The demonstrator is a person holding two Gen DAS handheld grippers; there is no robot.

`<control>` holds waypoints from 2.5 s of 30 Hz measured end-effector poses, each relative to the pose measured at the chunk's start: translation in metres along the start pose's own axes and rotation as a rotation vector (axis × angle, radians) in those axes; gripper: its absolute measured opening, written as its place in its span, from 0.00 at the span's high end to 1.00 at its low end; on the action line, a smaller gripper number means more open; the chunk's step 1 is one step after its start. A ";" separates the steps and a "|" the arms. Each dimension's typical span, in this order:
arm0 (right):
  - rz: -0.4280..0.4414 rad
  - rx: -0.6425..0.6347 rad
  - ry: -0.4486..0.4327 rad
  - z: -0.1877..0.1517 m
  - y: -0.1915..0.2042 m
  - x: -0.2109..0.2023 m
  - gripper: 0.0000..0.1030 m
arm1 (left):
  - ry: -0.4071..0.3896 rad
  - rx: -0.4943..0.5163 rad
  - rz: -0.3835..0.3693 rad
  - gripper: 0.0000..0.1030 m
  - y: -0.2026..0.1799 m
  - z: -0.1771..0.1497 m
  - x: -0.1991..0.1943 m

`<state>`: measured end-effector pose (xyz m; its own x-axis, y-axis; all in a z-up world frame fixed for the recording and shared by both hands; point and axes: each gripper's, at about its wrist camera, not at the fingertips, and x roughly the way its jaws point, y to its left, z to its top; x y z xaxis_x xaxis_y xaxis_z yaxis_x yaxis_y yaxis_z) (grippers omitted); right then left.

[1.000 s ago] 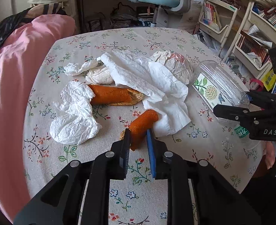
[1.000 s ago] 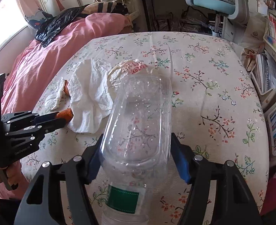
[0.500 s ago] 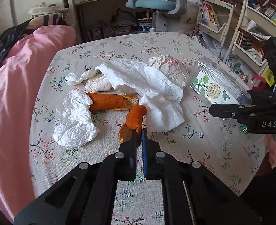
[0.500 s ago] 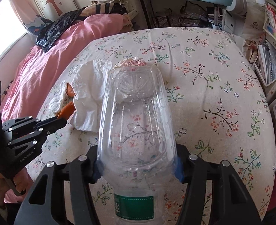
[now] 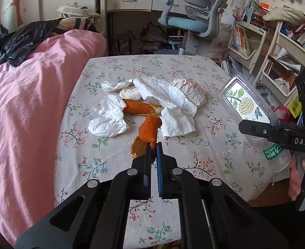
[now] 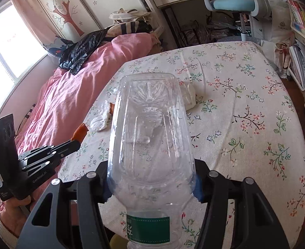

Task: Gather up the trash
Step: 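Grasp the orange carrot piece with left while right holds the water bottle, then carry bottle and carrot over the yellow bin and open both tools to drop them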

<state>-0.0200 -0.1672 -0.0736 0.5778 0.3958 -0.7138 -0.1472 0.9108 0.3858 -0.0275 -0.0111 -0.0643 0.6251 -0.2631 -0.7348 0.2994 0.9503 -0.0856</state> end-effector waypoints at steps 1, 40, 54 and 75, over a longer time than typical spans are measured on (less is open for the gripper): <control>0.010 0.003 -0.007 -0.002 0.000 -0.003 0.45 | -0.011 -0.003 0.011 0.95 0.000 -0.003 -0.007; -0.061 -0.206 0.255 -0.178 0.083 0.010 0.34 | -0.044 -0.054 0.029 0.95 -0.024 -0.091 -0.095; -0.113 -0.023 -0.125 -0.149 0.051 -0.057 0.26 | 0.348 0.267 -0.089 0.95 -0.117 -0.176 -0.049; -0.164 0.037 -0.180 -0.142 0.031 -0.073 0.25 | 0.137 0.081 0.022 0.43 -0.087 -0.150 -0.078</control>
<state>-0.1810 -0.1513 -0.0930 0.7261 0.2123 -0.6540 -0.0119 0.9549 0.2968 -0.2107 -0.0481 -0.1001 0.5294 -0.2118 -0.8215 0.3475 0.9375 -0.0177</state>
